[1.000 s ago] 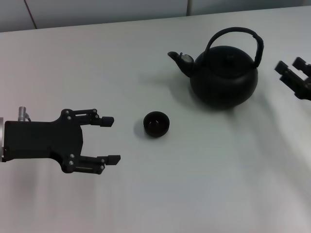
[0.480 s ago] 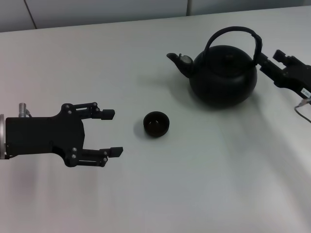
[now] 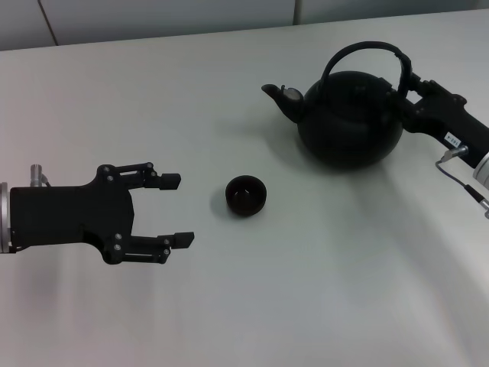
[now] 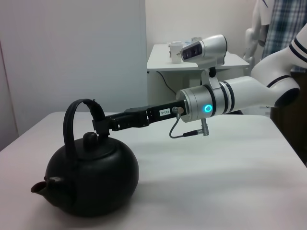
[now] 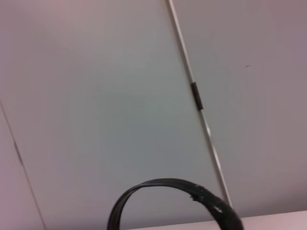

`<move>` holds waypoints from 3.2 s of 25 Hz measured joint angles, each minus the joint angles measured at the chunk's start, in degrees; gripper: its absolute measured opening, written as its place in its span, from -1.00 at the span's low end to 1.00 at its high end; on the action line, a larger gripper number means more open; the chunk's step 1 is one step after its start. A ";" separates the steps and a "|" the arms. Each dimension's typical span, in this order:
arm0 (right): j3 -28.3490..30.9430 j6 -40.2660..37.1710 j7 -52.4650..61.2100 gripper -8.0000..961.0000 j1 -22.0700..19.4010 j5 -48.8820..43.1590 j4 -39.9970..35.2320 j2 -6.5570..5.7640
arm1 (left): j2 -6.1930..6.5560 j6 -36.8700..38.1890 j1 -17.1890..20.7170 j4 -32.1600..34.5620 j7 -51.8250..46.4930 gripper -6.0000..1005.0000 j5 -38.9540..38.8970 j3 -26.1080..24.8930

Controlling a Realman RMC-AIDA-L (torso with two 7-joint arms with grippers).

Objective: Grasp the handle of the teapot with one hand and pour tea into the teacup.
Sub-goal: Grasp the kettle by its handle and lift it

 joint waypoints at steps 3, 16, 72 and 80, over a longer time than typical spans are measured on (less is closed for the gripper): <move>0.78 0.47 -0.01 0.30 0.00 0.03 0.00 0.00 | 0.00 -0.05 0.16 0.00 0.04 0.62 0.00 -0.01; 5.62 1.15 -0.03 0.17 -0.14 0.03 0.45 0.05 | 0.01 -0.18 0.38 0.01 0.07 0.62 0.00 -0.39; 1.71 -6.30 -0.03 -0.65 -1.64 -0.79 -3.57 -0.32 | -0.69 -0.26 1.79 0.30 1.64 0.62 0.00 -2.98; -4.71 -6.42 2.26 -0.65 0.06 -0.77 -6.41 -0.37 | -0.70 -0.26 1.83 0.31 1.66 0.62 0.00 -2.98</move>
